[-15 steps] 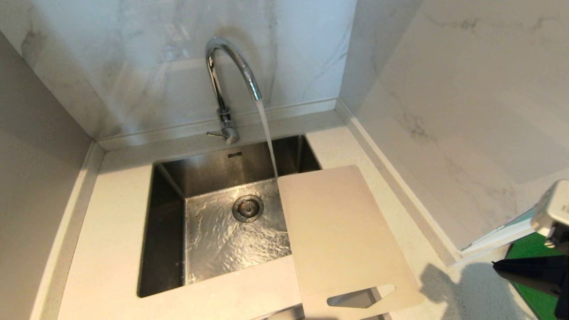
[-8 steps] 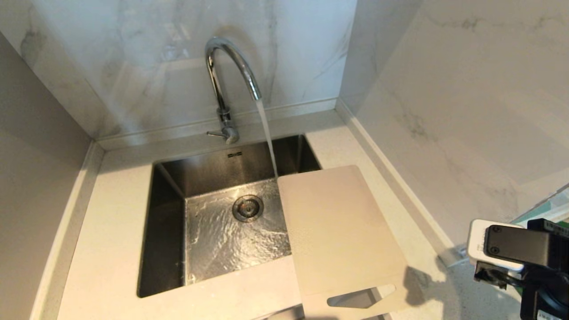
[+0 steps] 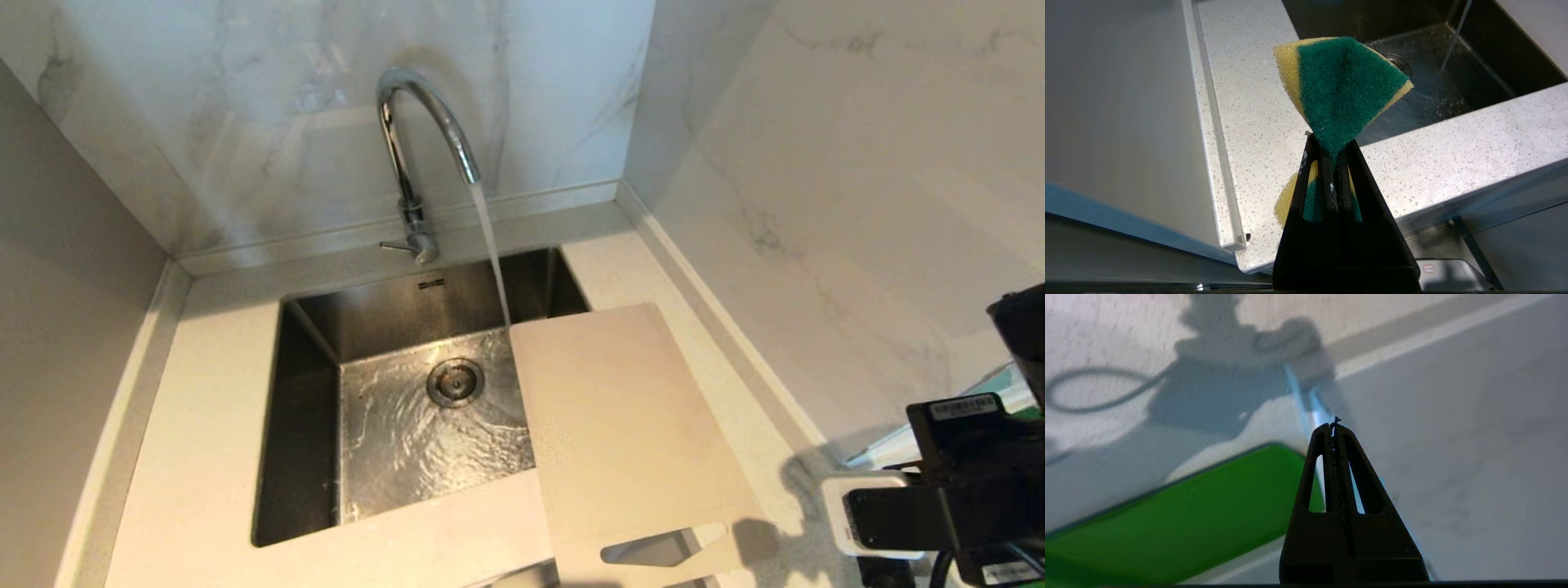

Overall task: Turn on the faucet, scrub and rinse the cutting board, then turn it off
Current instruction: Pick up the cutting board

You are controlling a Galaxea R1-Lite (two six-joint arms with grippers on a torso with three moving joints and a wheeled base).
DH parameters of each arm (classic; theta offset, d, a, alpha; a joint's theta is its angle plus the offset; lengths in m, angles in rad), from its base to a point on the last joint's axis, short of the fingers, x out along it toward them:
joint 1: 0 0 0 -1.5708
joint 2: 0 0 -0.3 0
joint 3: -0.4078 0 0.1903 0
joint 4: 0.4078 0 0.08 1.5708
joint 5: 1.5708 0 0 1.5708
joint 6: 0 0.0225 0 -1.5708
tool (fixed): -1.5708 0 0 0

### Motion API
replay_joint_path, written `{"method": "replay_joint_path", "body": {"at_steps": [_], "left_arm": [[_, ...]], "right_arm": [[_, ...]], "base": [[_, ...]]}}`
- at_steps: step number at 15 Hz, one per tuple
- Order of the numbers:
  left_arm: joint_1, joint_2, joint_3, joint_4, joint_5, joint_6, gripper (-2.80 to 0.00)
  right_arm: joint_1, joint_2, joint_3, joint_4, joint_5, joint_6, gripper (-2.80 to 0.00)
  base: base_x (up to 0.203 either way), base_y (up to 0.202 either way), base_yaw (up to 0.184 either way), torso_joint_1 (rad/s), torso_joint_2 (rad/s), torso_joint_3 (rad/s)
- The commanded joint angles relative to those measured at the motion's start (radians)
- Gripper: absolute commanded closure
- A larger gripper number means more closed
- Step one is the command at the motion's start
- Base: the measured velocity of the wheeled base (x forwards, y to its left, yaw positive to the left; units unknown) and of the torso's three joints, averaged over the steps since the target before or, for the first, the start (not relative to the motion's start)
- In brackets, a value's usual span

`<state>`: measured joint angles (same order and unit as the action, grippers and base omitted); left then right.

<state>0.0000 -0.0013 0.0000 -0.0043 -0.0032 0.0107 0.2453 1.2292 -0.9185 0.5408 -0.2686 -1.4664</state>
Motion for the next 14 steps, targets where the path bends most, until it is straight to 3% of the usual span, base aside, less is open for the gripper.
{"method": "replay_joint_path", "body": {"at_steps": [1, 4, 8, 11, 12, 14], "left_arm": [[0.0, 0.0, 0.002, 0.0, 0.0, 0.0, 0.0], [0.0, 0.0, 0.002, 0.0, 0.0, 0.0, 0.0], [0.0, 0.0, 0.002, 0.0, 0.0, 0.0, 0.0], [0.0, 0.0, 0.002, 0.0, 0.0, 0.0, 0.0], [0.0, 0.0, 0.002, 0.0, 0.0, 0.0, 0.0], [0.0, 0.0, 0.002, 0.0, 0.0, 0.0, 0.0]], "right_arm": [[0.078, -0.003, 0.096, -0.097, -0.004, -0.009, 0.0], [0.147, 0.001, 0.139, -0.113, -0.003, 0.017, 0.0], [0.216, 0.07, 0.126, -0.11, 0.017, 0.161, 0.0], [0.231, 0.1, 0.115, -0.112, 0.03, 0.163, 0.0], [0.252, 0.111, 0.116, -0.114, 0.035, 0.17, -2.8], [0.285, 0.141, 0.117, -0.115, 0.039, 0.205, -2.8]], "base": [[0.0, 0.0, 0.0, 0.0, 0.0, 0.0], [0.0, 0.0, 0.0, 0.0, 0.0, 0.0], [0.0, 0.0, 0.0, 0.0, 0.0, 0.0], [0.0, 0.0, 0.0, 0.0, 0.0, 0.0], [0.0, 0.0, 0.0, 0.0, 0.0, 0.0], [0.0, 0.0, 0.0, 0.0, 0.0, 0.0]]}}
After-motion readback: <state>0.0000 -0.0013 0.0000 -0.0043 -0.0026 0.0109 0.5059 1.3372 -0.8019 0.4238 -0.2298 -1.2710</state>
